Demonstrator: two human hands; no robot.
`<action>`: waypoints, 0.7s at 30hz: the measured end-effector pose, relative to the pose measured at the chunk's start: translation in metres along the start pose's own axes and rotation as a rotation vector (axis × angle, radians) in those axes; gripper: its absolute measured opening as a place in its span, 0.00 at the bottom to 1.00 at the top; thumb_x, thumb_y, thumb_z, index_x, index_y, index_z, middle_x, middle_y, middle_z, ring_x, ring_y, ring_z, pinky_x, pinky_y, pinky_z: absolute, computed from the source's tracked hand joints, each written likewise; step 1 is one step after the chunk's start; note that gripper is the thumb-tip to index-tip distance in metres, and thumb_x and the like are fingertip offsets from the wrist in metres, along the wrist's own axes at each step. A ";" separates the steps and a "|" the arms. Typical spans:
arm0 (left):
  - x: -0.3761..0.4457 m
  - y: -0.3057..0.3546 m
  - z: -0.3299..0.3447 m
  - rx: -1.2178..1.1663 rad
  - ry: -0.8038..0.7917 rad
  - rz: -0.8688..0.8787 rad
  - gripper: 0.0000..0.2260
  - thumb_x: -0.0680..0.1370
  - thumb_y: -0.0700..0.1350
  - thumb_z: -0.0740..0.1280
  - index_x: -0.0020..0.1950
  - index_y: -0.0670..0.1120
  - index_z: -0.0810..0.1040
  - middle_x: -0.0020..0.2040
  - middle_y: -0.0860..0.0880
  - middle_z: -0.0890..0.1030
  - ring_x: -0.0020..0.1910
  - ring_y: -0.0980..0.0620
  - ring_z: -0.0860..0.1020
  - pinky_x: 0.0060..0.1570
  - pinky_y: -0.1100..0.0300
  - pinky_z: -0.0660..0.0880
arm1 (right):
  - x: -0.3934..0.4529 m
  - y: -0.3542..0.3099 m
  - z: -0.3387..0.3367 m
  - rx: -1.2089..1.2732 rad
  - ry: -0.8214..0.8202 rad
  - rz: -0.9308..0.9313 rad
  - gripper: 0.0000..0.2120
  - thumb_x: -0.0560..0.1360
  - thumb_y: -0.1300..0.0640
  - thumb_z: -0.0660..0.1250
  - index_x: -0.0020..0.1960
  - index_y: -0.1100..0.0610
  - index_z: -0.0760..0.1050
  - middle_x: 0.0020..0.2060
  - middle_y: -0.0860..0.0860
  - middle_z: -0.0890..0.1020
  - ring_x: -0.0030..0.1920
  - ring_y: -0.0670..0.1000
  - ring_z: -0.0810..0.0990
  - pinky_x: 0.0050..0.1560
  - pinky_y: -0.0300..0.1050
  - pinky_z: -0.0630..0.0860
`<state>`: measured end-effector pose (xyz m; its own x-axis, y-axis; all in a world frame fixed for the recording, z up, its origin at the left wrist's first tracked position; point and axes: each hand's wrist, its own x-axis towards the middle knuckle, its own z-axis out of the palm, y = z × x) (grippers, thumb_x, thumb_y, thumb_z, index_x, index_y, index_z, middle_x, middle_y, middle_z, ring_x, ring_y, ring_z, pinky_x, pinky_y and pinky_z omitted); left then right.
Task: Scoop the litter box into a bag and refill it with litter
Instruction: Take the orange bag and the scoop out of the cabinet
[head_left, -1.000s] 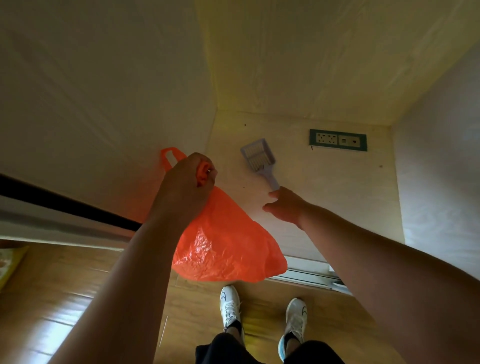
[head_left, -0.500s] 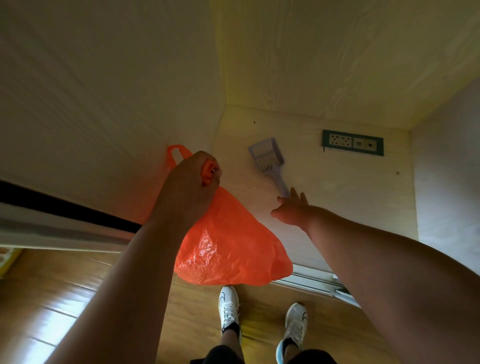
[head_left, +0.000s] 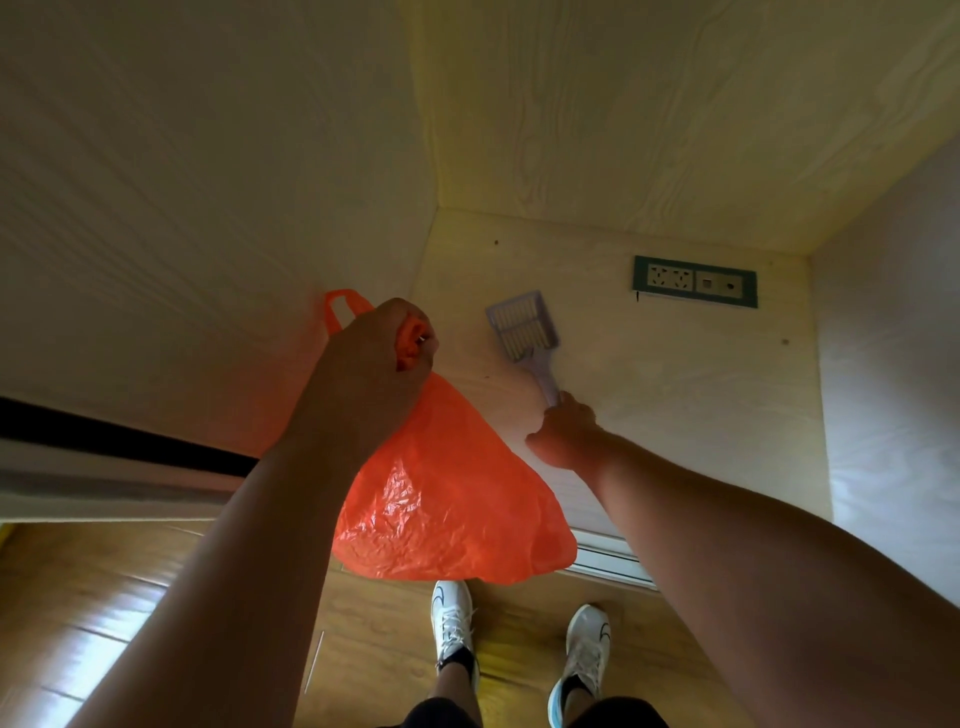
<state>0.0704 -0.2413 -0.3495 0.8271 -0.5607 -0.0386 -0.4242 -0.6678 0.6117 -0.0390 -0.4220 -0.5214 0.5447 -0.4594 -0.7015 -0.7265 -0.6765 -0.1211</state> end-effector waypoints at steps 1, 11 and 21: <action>0.000 0.000 0.000 0.001 0.002 -0.001 0.03 0.81 0.46 0.69 0.54 0.51 0.79 0.46 0.56 0.79 0.44 0.59 0.75 0.40 0.76 0.67 | -0.001 -0.003 0.001 -0.009 -0.015 0.004 0.30 0.79 0.49 0.61 0.78 0.61 0.63 0.75 0.59 0.60 0.73 0.60 0.63 0.66 0.52 0.71; -0.006 0.010 -0.003 -0.017 0.013 0.002 0.03 0.82 0.46 0.68 0.55 0.51 0.79 0.48 0.55 0.80 0.46 0.57 0.77 0.41 0.68 0.69 | -0.018 0.010 -0.023 0.060 -0.059 -0.081 0.24 0.74 0.61 0.71 0.68 0.64 0.72 0.62 0.60 0.79 0.60 0.60 0.80 0.58 0.50 0.78; -0.018 0.033 -0.018 -0.034 0.029 0.006 0.04 0.82 0.47 0.68 0.56 0.53 0.79 0.48 0.56 0.79 0.42 0.61 0.74 0.39 0.73 0.67 | -0.058 0.011 -0.077 0.406 -0.035 0.020 0.25 0.82 0.54 0.60 0.76 0.59 0.58 0.48 0.57 0.79 0.40 0.51 0.78 0.36 0.44 0.77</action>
<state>0.0476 -0.2445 -0.3143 0.8350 -0.5502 -0.0123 -0.4169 -0.6470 0.6385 -0.0466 -0.4473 -0.4276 0.5192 -0.4457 -0.7292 -0.8470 -0.3818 -0.3698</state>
